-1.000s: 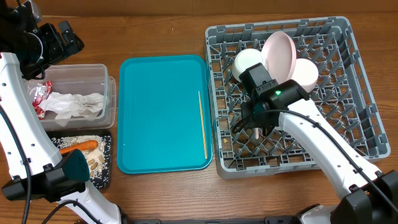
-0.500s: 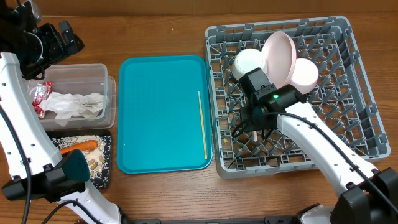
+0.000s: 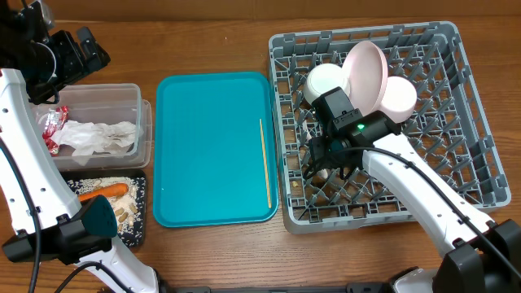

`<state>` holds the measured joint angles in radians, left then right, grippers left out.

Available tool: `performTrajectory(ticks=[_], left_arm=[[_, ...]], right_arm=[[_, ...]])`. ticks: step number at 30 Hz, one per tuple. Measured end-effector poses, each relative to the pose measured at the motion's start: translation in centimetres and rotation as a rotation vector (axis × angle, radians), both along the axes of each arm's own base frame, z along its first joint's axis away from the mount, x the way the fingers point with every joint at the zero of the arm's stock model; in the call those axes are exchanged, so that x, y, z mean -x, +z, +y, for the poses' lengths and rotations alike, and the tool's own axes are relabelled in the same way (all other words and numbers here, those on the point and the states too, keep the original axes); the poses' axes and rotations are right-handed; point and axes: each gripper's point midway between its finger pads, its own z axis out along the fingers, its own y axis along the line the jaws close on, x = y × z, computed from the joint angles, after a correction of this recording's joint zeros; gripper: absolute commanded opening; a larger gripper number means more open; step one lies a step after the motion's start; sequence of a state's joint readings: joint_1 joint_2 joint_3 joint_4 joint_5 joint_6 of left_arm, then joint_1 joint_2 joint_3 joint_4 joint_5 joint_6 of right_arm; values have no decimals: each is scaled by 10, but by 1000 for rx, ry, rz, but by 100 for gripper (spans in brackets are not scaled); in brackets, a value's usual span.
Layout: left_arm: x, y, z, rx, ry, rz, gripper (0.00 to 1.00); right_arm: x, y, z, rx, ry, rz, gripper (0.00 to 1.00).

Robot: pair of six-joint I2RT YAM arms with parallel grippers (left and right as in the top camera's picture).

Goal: Sort waste into correct bins and load items into the dishwasher
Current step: 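Carry the fork right and drop it into the rack, then move the right gripper back over the wooden chopstick on the tray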

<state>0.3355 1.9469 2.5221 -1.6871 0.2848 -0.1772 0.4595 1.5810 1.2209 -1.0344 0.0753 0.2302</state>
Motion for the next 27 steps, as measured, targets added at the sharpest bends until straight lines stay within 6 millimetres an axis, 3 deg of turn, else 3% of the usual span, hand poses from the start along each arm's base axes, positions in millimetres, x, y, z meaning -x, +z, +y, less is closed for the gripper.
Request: performTrajectory(ticks=[4,7,12,16,18,22,25,27], left_arm=[[0,0,0,0,0,0,100],[0,0,0,0,0,0,100],[0,0,0,0,0,0,100],[0,0,0,0,0,0,100],[0,0,0,0,0,0,100],[0,0,0,0,0,0,100],[0,0,0,0,0,0,100],[0,0,0,0,0,0,100]], right_arm=[[3,2,0,-3,-4,13,45],[-6,25,18,-82,2,-12,45],[-20,69,75,-273,52,-112,45],[-11,82,123,-385,92,-140,46],[-5,90,146,-437,118,-162,52],[16,96,190,-504,197,-171,57],[24,94,210,-530,235,-170,58],[29,88,222,-538,255,-162,67]])
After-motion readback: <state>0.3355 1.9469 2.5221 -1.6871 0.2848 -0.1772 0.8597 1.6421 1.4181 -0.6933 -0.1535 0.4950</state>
